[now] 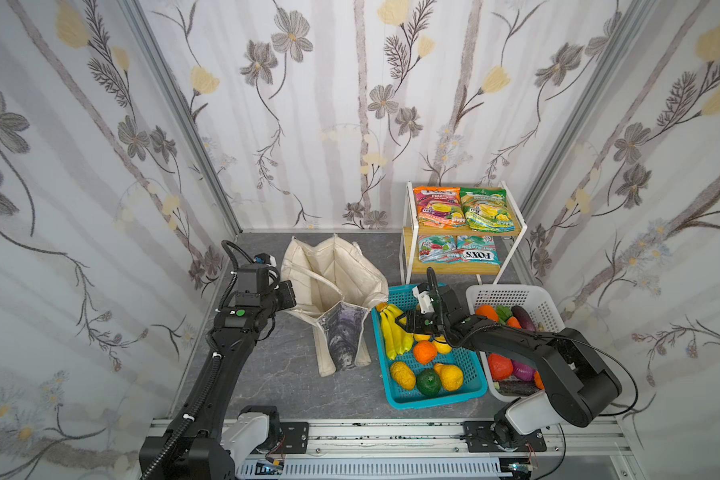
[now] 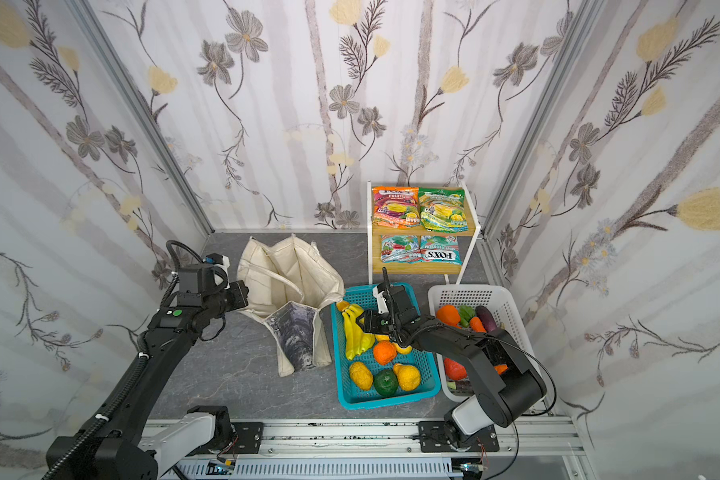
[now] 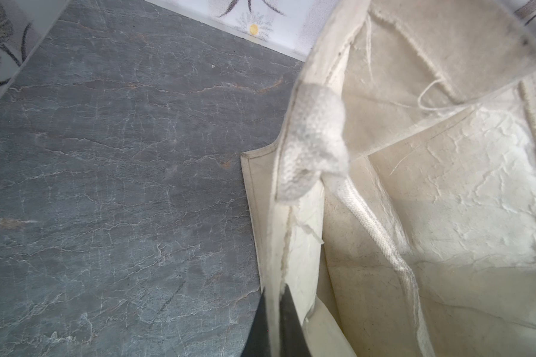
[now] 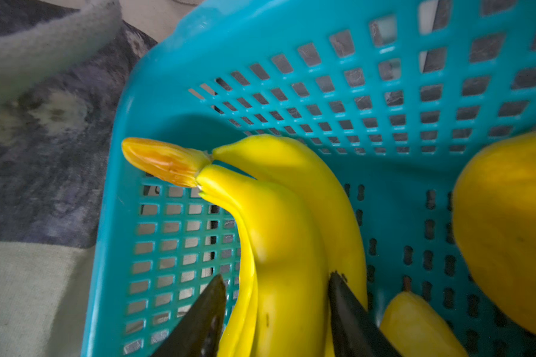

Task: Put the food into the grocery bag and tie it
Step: 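Grasp the yellow bananas with the right gripper and lift them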

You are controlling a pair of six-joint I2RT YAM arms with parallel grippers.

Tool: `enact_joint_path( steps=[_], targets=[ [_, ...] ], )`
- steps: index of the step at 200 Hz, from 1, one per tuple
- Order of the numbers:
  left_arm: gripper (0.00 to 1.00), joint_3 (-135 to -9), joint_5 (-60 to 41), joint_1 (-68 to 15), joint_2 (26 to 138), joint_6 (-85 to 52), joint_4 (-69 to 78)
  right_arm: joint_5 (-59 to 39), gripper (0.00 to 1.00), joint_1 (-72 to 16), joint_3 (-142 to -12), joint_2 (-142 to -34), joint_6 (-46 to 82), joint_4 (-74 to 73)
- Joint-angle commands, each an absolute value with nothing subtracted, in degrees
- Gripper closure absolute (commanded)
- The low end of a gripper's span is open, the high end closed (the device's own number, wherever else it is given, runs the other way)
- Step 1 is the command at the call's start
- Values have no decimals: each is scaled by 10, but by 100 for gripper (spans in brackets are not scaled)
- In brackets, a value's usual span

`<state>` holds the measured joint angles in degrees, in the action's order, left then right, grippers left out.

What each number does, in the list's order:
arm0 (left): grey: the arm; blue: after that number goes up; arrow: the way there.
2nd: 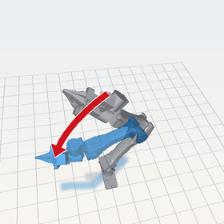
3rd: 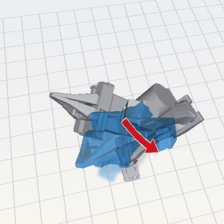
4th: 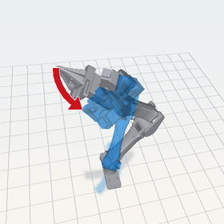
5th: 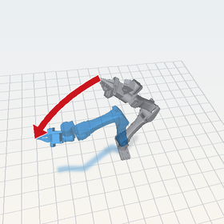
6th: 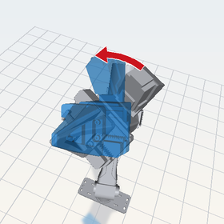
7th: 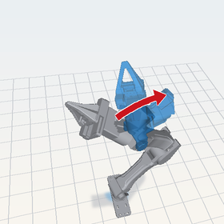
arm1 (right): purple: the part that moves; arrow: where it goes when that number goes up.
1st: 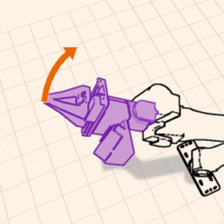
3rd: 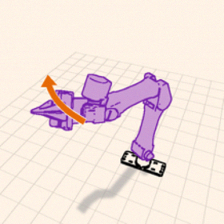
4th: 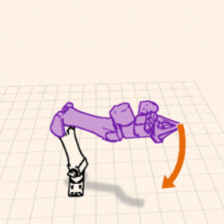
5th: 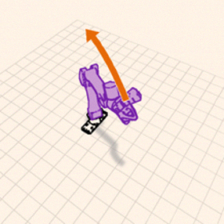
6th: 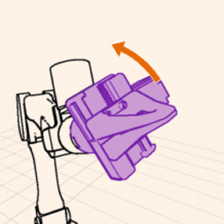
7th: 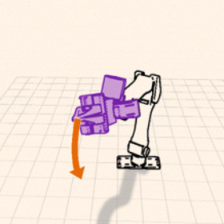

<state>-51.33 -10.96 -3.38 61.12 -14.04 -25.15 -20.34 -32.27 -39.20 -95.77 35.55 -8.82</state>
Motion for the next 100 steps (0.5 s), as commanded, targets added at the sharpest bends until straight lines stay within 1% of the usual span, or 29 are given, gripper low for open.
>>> enact_joint_path(
  steps=[1,13,31,64,71,100],
  targets=[
    [100,-511,-113,-33,613,-148,-246,-220,55,-324,-391,-963,365,-107],
    [100,-512,-115,-33,613,-149,-245,-220,60,-324,-393,-962,366,-107],
    [100,-513,-115,-33,611,-149,-244,-213,64,-324,-394,-953,365,-103],
    [100,-516,-113,-34,610,-148,-244,-185,67,-323,-389,-918,362,-88],
    [100,-515,-113,-33,610,-148,-244,-178,67,-324,-387,-892,362,-85],
    [100,-519,-110,-33,611,-148,-243,-149,68,-322,-385,-842,361,-69]
  ],
)
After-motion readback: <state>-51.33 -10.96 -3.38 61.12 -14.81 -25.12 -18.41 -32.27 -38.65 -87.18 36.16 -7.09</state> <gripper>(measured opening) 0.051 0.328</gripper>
